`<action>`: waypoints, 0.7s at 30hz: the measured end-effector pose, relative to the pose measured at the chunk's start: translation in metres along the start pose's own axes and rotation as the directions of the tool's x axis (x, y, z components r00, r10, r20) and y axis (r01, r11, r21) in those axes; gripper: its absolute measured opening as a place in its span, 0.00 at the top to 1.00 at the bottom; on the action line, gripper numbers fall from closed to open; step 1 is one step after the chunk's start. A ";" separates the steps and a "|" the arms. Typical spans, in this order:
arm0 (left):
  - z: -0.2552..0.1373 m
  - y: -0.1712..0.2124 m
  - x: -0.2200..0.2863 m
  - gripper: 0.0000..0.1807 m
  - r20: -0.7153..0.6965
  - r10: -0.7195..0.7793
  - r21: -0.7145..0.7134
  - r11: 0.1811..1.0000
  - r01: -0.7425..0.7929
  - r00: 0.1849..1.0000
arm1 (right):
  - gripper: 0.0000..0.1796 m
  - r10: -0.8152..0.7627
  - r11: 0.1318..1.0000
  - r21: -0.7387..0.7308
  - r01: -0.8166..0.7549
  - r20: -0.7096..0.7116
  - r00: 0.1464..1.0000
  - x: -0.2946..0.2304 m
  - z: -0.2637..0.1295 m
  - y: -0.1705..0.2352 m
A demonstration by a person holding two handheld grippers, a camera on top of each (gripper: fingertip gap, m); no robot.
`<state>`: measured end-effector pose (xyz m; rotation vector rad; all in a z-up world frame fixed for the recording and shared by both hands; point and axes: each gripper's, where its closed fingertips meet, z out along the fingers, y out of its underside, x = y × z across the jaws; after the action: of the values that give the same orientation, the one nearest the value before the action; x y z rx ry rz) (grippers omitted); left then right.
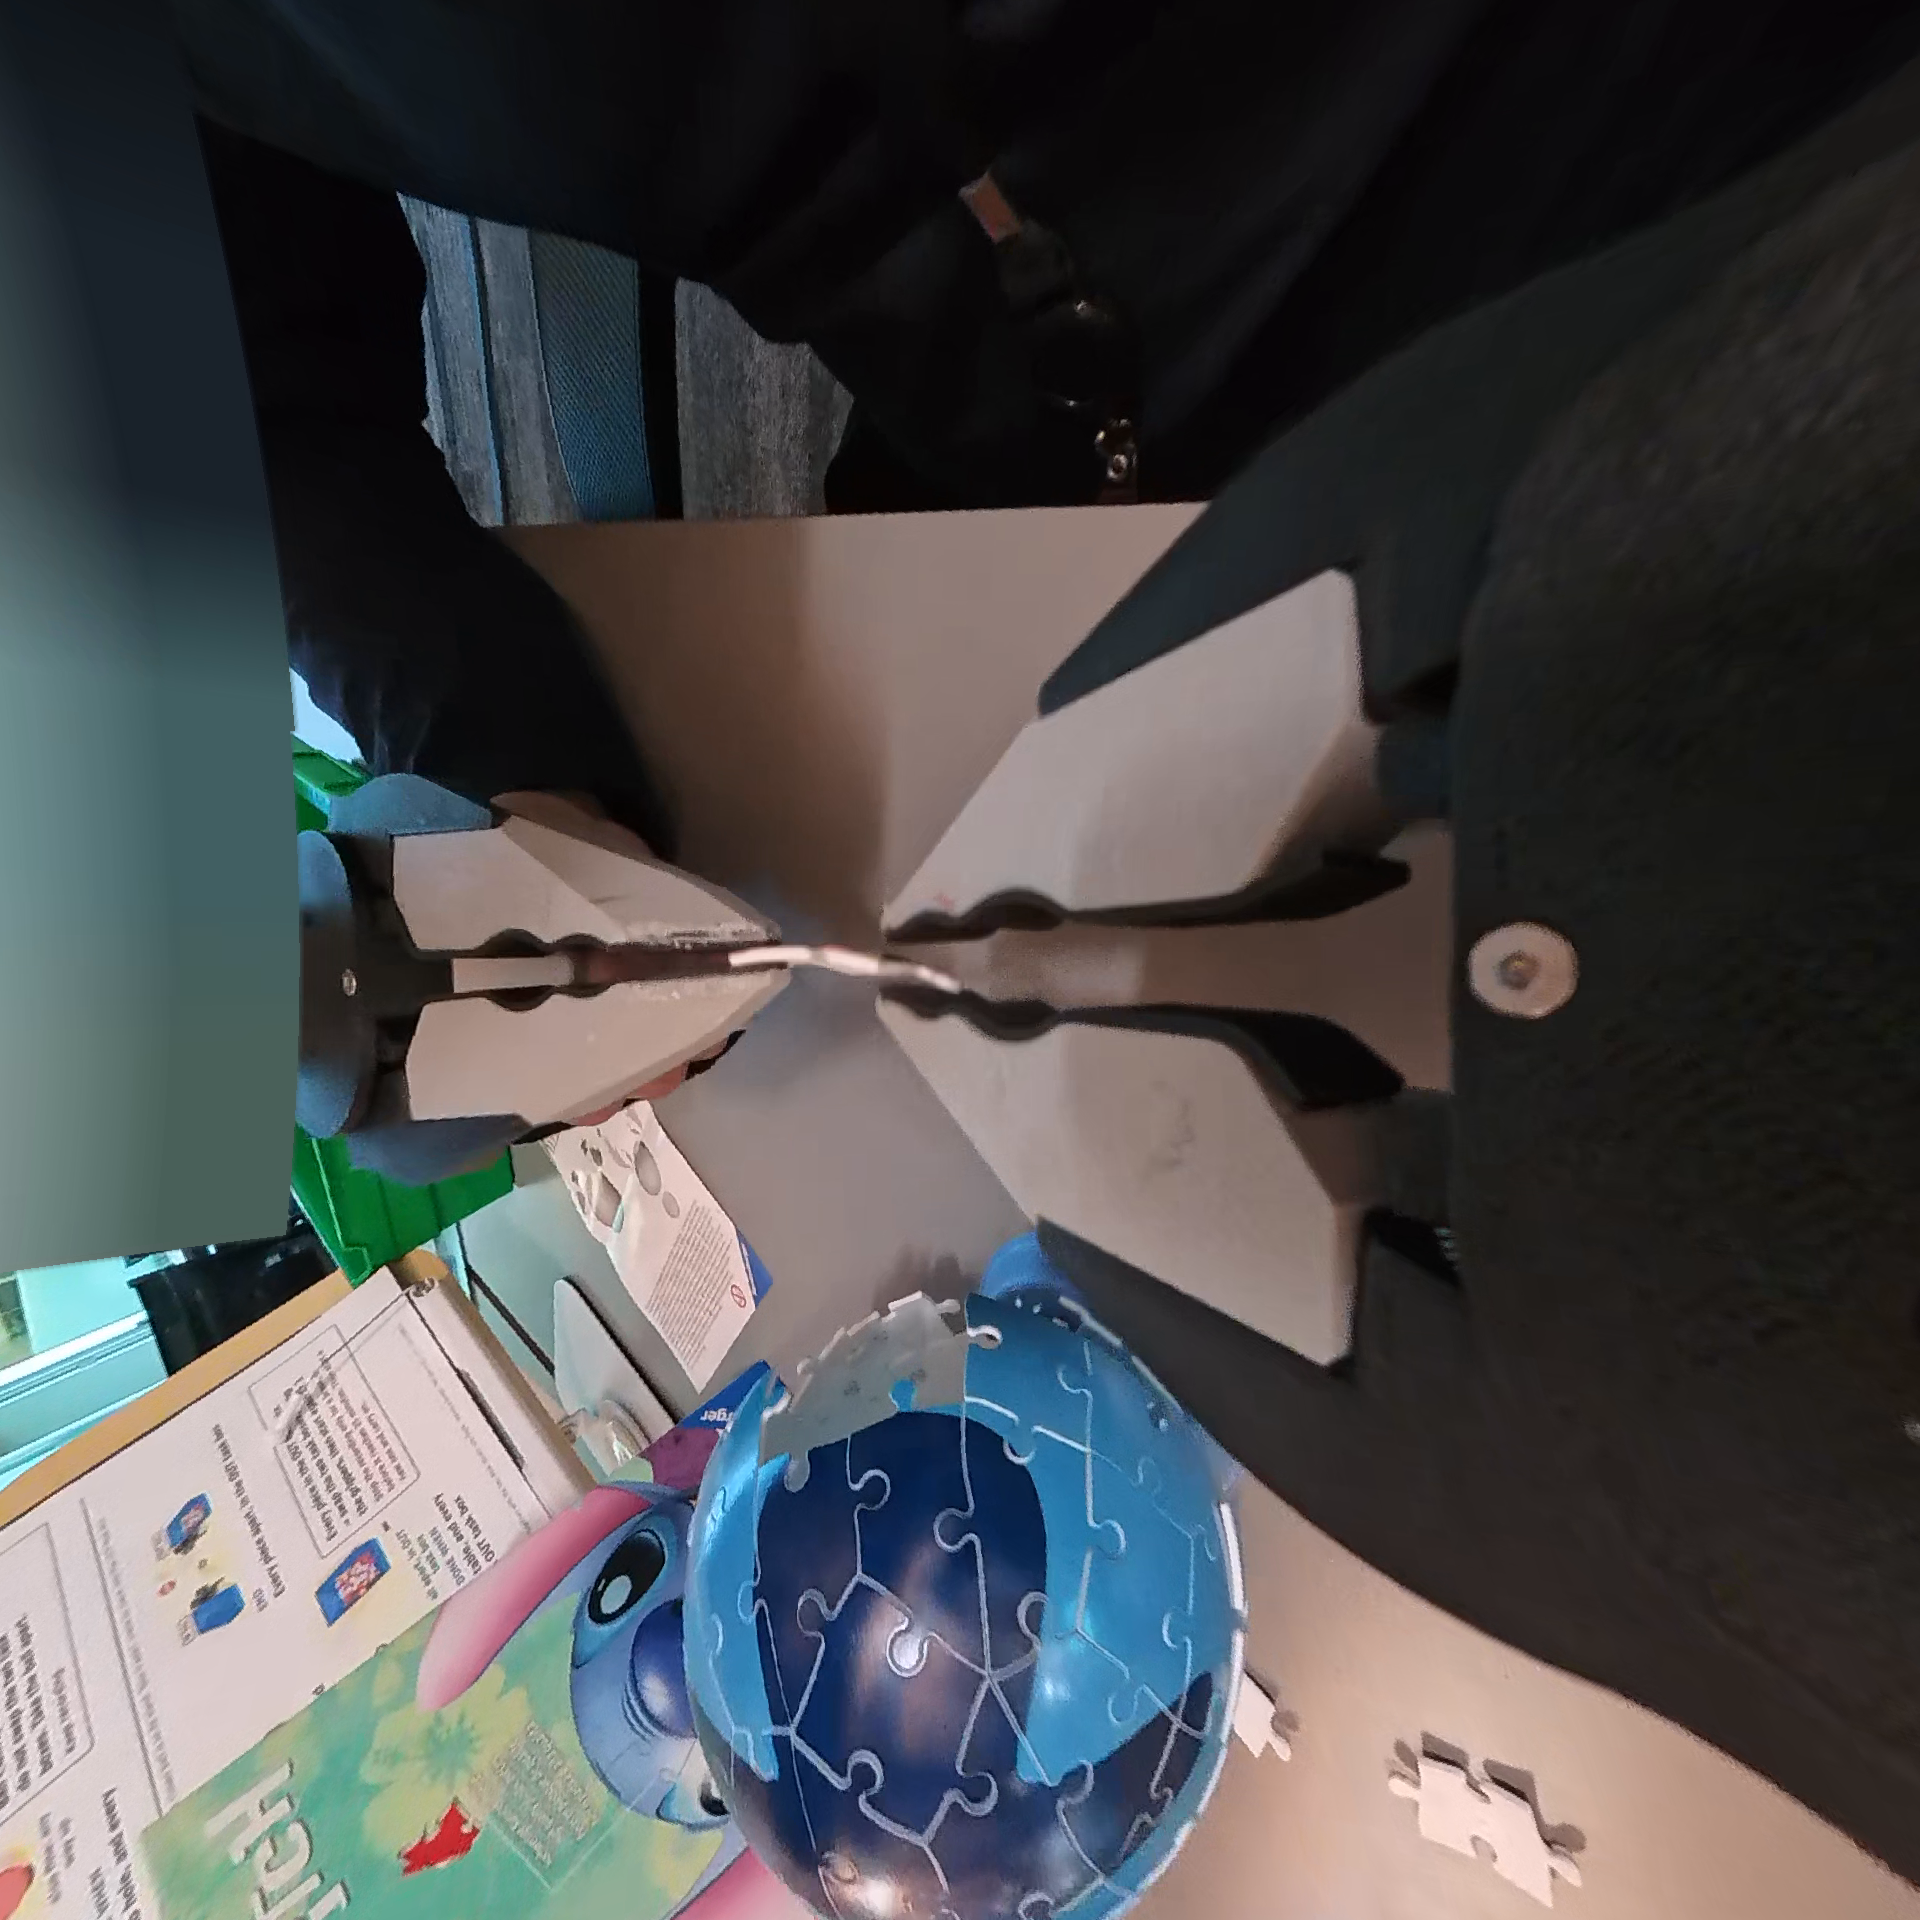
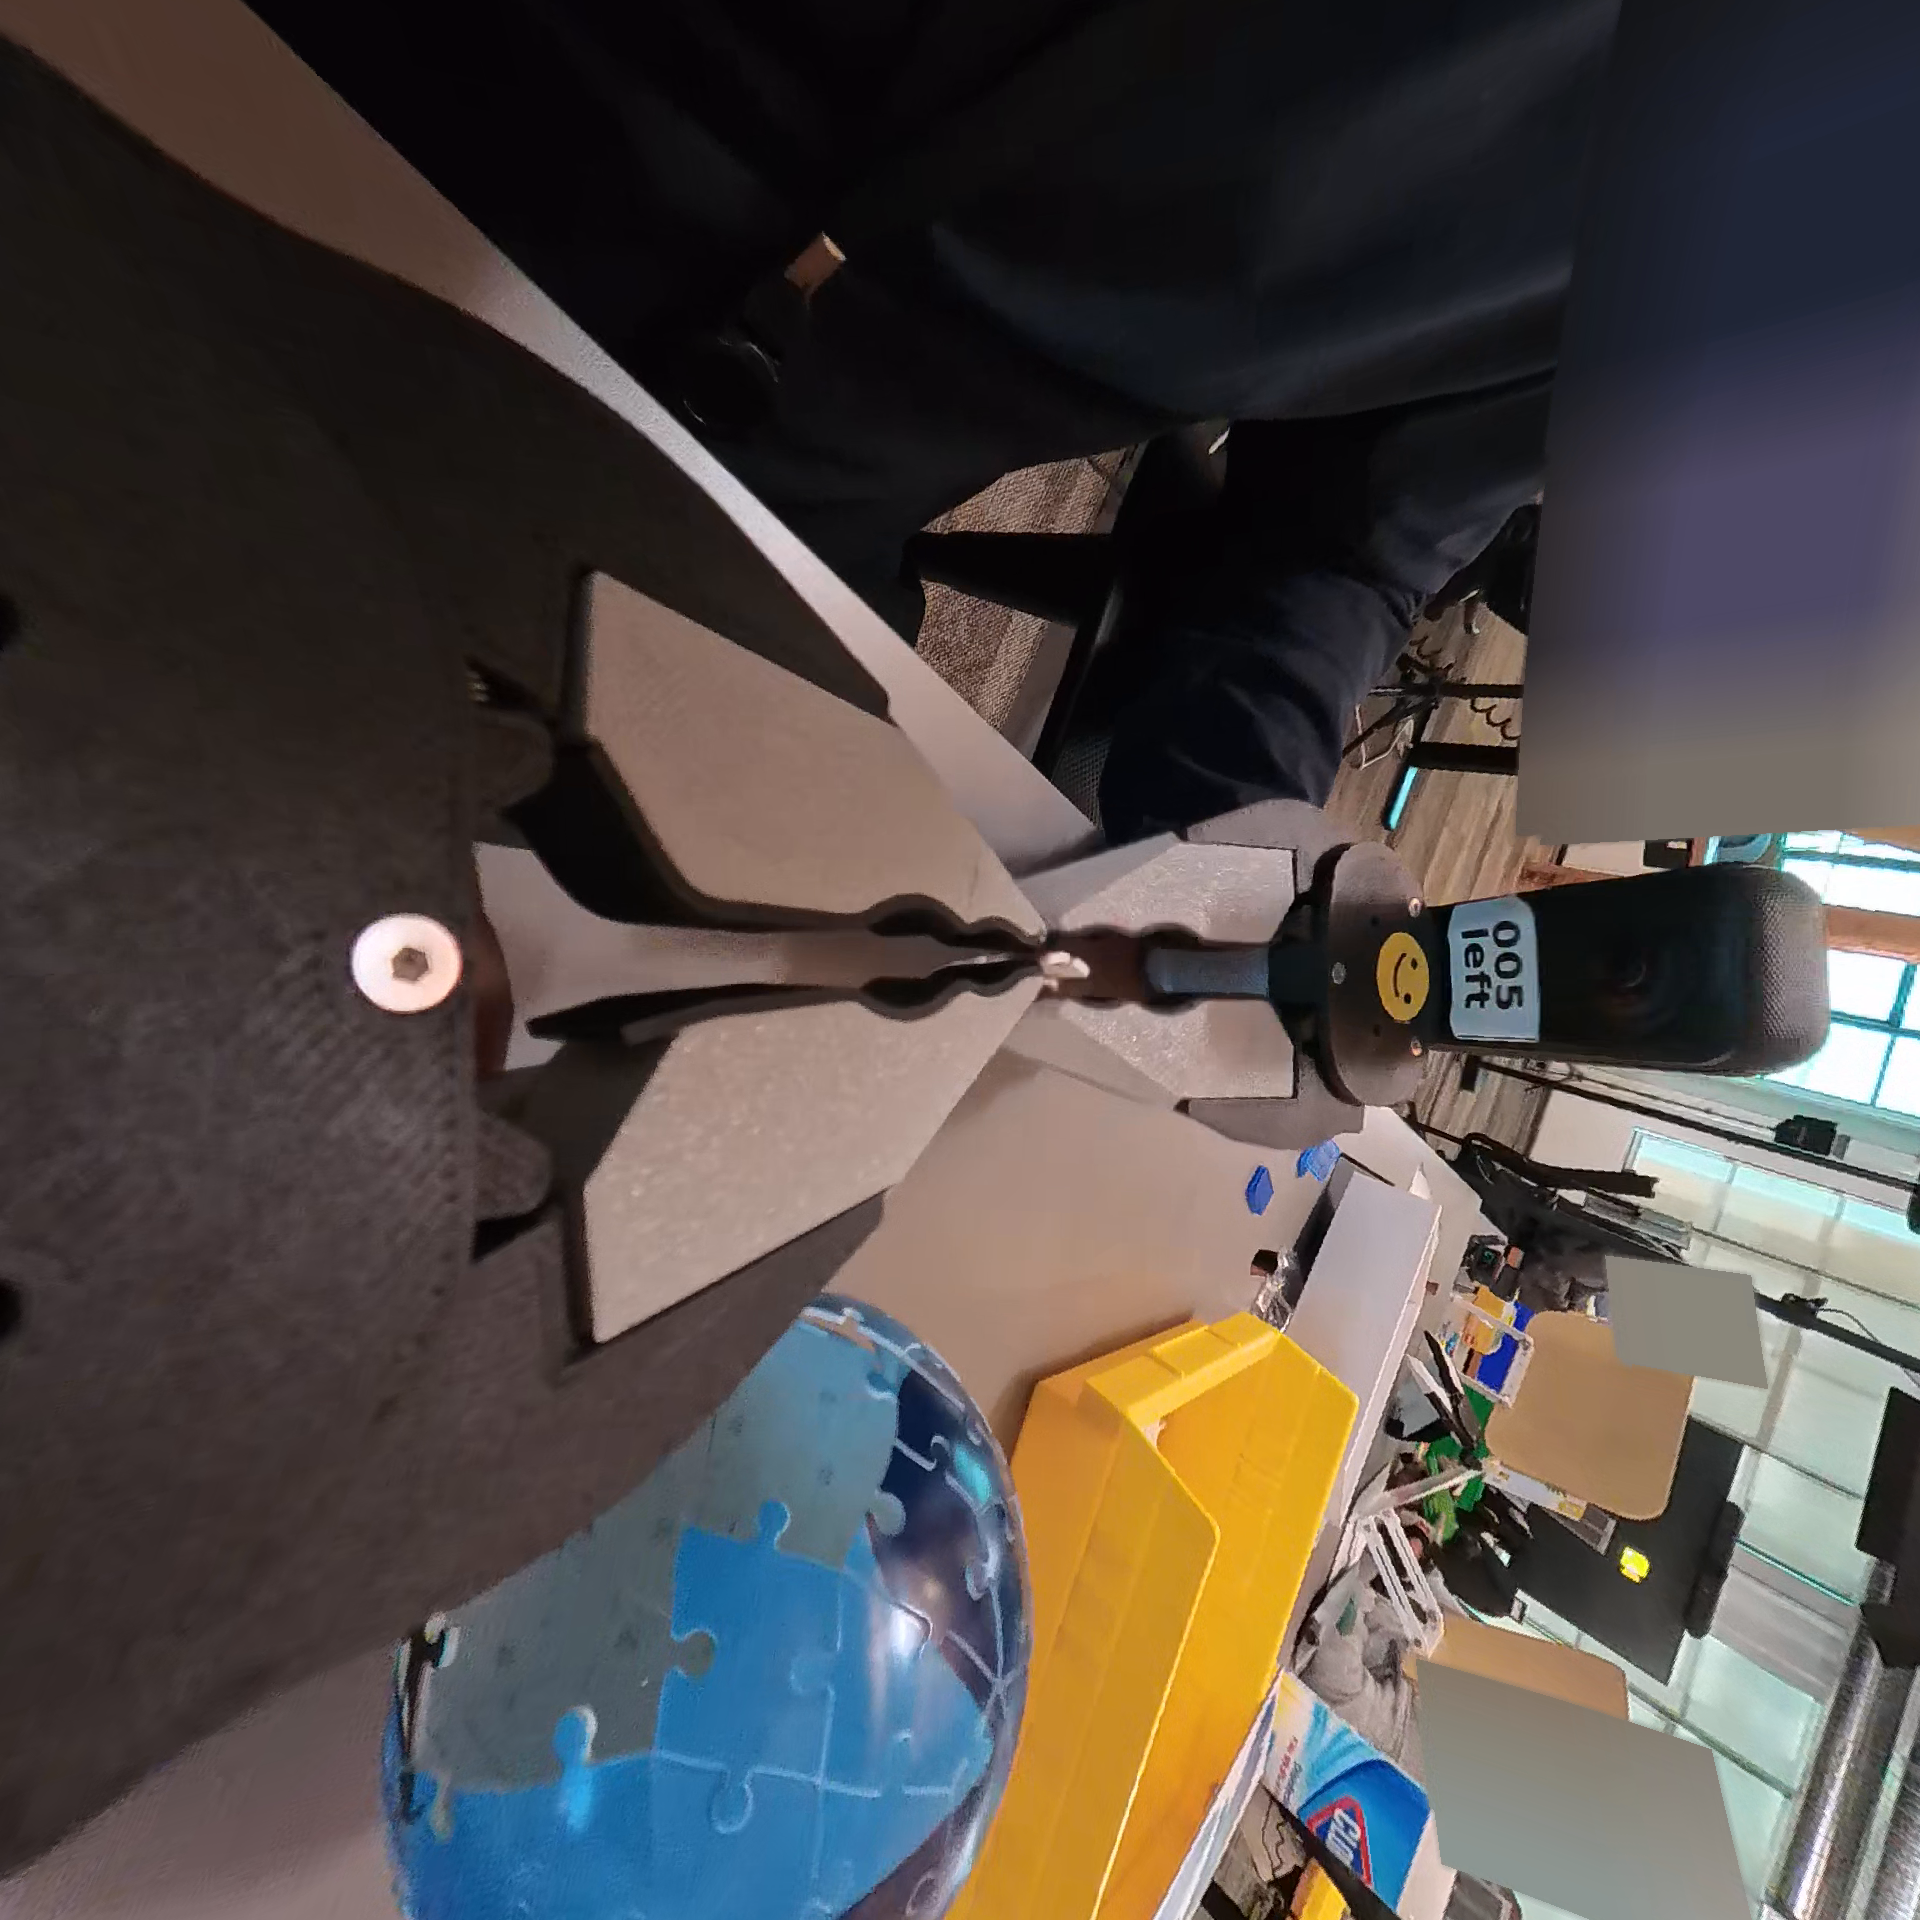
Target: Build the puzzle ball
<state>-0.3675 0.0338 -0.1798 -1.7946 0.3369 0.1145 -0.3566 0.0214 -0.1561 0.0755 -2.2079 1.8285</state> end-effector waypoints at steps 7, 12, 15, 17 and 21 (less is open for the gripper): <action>0.006 0.025 -0.005 1.00 0.029 0.039 -0.181 0.983 -0.033 0.999 | 1.00 -0.079 0.983 -0.169 0.073 -0.026 0.997 0.008 -0.002 0.027; 0.010 0.048 -0.008 1.00 0.067 0.273 -0.396 0.890 -0.225 0.960 | 0.98 -0.135 0.965 -0.230 0.124 -0.031 0.990 0.002 -0.003 0.024; 0.013 0.051 -0.009 1.00 0.079 0.399 -0.454 0.830 -0.323 0.913 | 0.90 -0.149 0.945 -0.296 0.138 -0.016 0.989 -0.003 0.002 0.033; 0.012 0.052 -0.012 1.00 0.095 0.491 -0.489 0.781 -0.388 0.866 | 0.97 -0.203 0.921 -0.344 0.181 -0.028 0.979 -0.003 0.003 0.039; 0.012 0.061 -0.016 1.00 0.071 0.633 -0.594 0.647 -0.478 0.771 | 1.00 -0.303 0.868 -0.428 0.252 -0.053 0.952 -0.003 0.009 0.047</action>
<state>-0.3990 0.0355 -0.2355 -2.1389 0.7154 0.9970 -0.3656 0.0219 -0.2029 0.1841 -2.3094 1.1540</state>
